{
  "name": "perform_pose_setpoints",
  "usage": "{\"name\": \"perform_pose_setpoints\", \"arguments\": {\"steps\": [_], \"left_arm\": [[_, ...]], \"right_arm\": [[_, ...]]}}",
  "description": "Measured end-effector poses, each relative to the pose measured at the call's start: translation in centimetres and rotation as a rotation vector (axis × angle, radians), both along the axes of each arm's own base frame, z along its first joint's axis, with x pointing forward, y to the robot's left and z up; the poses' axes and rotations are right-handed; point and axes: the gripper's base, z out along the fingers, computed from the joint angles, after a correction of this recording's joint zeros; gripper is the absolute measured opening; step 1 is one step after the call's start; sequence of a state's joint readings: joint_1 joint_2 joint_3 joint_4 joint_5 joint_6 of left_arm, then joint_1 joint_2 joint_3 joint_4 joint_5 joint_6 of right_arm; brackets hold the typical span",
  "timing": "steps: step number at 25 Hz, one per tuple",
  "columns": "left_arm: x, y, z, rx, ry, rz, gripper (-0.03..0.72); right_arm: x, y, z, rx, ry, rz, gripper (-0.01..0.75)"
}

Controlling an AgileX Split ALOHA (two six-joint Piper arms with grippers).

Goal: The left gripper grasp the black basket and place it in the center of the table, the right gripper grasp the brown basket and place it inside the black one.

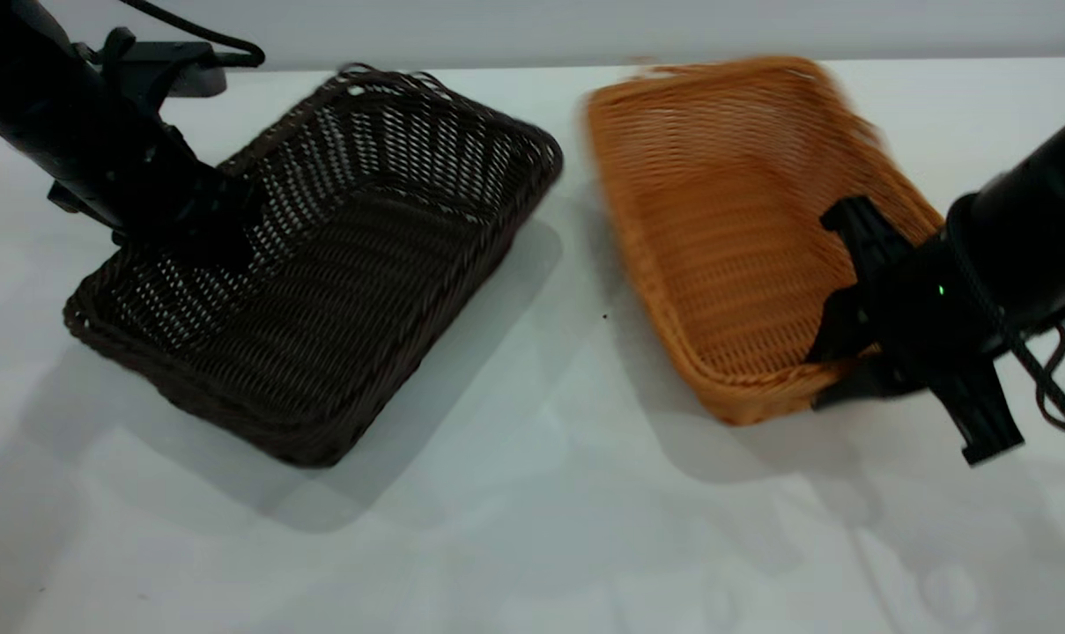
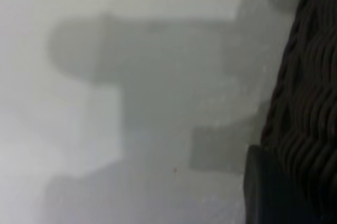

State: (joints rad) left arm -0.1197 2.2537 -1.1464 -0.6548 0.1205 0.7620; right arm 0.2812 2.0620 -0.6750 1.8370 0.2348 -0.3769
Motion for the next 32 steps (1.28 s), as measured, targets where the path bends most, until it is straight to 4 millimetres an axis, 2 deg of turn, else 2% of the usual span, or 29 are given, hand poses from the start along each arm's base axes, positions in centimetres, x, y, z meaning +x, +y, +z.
{"name": "perform_pose_setpoints", "arguments": {"steps": [3, 9, 13, 16, 20, 25, 29, 32], "left_arm": [[-0.2, -0.1, 0.0, 0.008, 0.011, -0.073, 0.086], [-0.4, -1.0, 0.0, 0.056, -0.024, -0.298, 0.076], [-0.7, -3.0, 0.0, 0.11, -0.076, -0.486, 0.076], [-0.9, -5.4, 0.1, 0.184, -0.157, -0.668, 0.076], [-0.9, -9.6, 0.9, 0.252, -0.265, -0.935, 0.076], [0.0, -13.7, 0.7, 0.308, -0.372, -1.166, 0.076], [0.2, -15.0, -0.2, 0.333, -0.4, -1.251, 0.076], [0.2, -15.2, -0.3, 0.334, -0.402, -1.259, 0.076]], "right_arm": [[1.9, -0.7, 0.7, 0.011, -0.062, 0.005, 0.064], [8.0, -3.3, 3.5, 0.101, -0.286, 0.124, 0.064], [11.3, -4.9, 6.6, 0.16, -0.4, 0.297, 0.064], [12.8, -5.2, 8.8, 0.185, -0.417, 0.449, 0.064], [14.0, -5.1, 11.2, 0.183, -0.412, 0.602, 0.064], [15.1, -5.0, 12.9, 0.185, -0.447, 0.63, 0.064], [15.2, -5.0, 13.2, 0.195, -0.451, 0.637, 0.064], [15.0, -4.9, 13.2, 0.203, -0.443, 0.647, 0.064]]}}
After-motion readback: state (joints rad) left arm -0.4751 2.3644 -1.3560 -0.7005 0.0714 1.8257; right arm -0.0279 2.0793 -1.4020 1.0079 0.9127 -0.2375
